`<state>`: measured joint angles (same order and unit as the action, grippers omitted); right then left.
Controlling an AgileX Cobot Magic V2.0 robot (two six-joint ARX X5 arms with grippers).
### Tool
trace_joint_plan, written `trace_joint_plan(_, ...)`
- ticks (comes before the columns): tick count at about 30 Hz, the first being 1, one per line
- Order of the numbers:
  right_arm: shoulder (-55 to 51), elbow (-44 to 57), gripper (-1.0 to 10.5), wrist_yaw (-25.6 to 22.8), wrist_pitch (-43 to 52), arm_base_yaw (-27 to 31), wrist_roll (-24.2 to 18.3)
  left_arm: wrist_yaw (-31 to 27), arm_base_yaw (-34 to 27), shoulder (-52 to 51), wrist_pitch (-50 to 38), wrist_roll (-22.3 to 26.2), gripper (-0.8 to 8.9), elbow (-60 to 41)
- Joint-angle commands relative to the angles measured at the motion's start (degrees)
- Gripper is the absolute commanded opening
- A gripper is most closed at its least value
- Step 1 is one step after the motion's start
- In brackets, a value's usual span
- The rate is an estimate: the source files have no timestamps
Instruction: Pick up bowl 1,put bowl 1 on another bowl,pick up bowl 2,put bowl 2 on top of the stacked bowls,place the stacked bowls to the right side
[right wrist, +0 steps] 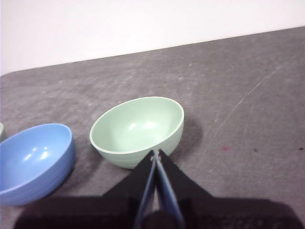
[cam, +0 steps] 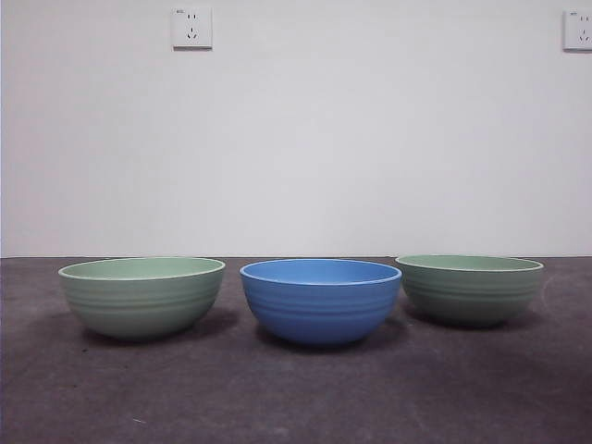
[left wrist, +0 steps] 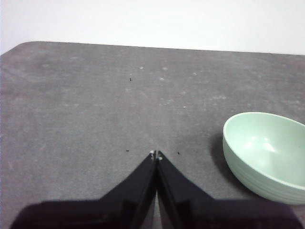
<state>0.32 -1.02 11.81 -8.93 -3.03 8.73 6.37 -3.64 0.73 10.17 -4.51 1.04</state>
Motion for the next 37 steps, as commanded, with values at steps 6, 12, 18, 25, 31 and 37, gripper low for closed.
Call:
trace_joint_plan(6,0.0,0.1,0.0,0.3,1.2,0.0,8.9,5.1,-0.2,0.0,0.3,-8.3,-0.06,-0.2)
trace_joint_plan(12,0.8,-4.6,-0.1,1.7,1.0,-0.1,12.9,9.8,-0.2,0.0,3.0,-11.0,-0.06,4.1)
trace_joint_plan(18,6.6,-13.4,-0.1,3.4,-3.1,-0.1,11.9,12.0,-0.2,0.8,9.0,-10.9,-0.06,12.7)
trace_joint_plan(25,19.1,-27.0,-0.1,10.7,-16.8,-0.2,3.2,20.0,-0.2,7.9,18.0,-8.6,-0.06,23.2)
trace_joint_plan(31,30.0,-39.6,-0.1,17.1,-33.2,-0.3,-6.9,28.8,-0.2,17.6,29.0,-0.7,-0.06,32.6)
trace_joint_plan(37,37.0,-48.8,-0.1,18.1,-46.5,-1.9,-13.3,35.0,0.1,26.1,40.5,8.3,-0.06,40.7)
